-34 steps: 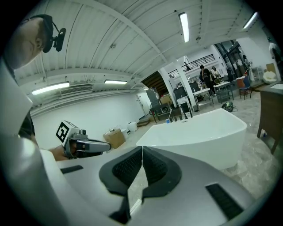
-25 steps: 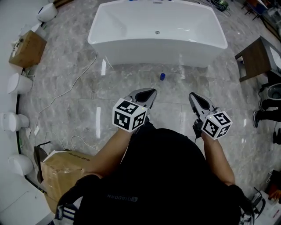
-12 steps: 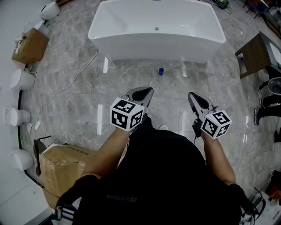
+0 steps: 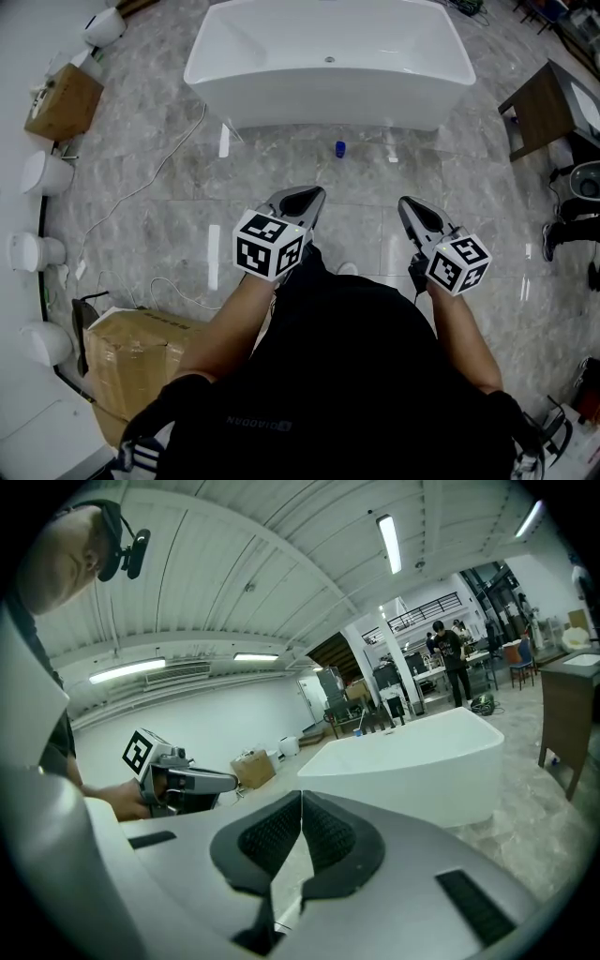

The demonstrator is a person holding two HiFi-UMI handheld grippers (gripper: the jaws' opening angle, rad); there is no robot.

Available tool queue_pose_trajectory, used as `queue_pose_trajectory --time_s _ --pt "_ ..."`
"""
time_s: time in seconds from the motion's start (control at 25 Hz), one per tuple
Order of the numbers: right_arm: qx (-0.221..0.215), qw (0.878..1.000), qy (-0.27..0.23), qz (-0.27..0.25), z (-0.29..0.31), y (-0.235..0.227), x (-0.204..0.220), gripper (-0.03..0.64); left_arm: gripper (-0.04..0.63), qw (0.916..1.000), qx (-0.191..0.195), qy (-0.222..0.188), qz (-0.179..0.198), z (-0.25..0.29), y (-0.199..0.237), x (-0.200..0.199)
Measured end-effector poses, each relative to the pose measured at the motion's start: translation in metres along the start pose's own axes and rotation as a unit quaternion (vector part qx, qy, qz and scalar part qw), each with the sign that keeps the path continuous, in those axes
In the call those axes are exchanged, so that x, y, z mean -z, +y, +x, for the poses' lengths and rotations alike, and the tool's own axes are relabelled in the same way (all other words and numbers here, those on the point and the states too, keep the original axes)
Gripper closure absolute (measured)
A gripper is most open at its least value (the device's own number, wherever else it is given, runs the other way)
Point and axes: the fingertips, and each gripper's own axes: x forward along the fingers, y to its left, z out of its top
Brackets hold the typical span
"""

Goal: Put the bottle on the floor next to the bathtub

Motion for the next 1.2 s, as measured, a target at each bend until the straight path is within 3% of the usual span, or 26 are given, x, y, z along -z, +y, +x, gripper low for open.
queue_pose_trajectory --time_s 1.2 --pt "-0.007 1.0 0.003 0.006 0.002 0.006 0.006 0.58 0.578 1.0 -0.003 -0.003 0.002 -0.008 -0.001 -0.001"
